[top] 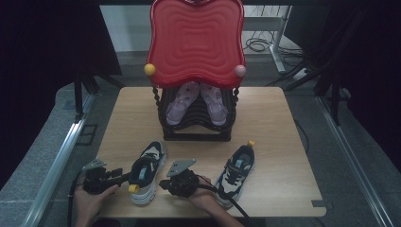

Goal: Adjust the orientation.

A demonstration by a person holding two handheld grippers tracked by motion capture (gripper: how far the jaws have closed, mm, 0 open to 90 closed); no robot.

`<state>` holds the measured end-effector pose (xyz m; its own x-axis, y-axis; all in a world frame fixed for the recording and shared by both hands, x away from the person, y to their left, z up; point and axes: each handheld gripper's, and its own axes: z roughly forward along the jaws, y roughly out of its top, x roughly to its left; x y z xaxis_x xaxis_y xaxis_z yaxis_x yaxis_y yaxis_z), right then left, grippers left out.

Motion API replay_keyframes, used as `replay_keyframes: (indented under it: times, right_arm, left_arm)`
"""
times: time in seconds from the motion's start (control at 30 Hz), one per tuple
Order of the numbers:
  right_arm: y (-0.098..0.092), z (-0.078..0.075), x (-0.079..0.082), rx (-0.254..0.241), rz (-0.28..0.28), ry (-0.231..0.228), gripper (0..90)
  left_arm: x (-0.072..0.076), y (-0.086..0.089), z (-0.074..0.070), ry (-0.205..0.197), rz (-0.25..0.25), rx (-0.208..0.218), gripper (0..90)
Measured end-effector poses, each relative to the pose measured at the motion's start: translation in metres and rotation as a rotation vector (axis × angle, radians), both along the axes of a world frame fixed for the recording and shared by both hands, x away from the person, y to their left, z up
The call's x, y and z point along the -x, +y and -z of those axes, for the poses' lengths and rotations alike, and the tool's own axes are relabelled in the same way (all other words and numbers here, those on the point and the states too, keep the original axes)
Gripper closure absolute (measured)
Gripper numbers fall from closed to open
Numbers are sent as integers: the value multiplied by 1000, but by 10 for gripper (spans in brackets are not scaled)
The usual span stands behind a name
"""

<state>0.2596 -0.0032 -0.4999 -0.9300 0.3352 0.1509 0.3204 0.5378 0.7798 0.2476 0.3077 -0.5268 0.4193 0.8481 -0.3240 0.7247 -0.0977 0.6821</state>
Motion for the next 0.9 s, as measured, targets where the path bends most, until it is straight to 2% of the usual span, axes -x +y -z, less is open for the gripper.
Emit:
replay_keyframes:
  times: [0.5,0.9]
  right_arm:
    - [-8,4,-1,8,14,13,859]
    - [-14,3,-5,4,38,11,894]
  left_arm:
    - [-1,0,2,8,5,-3,474]
    - [-1,0,2,7,1,0,472]
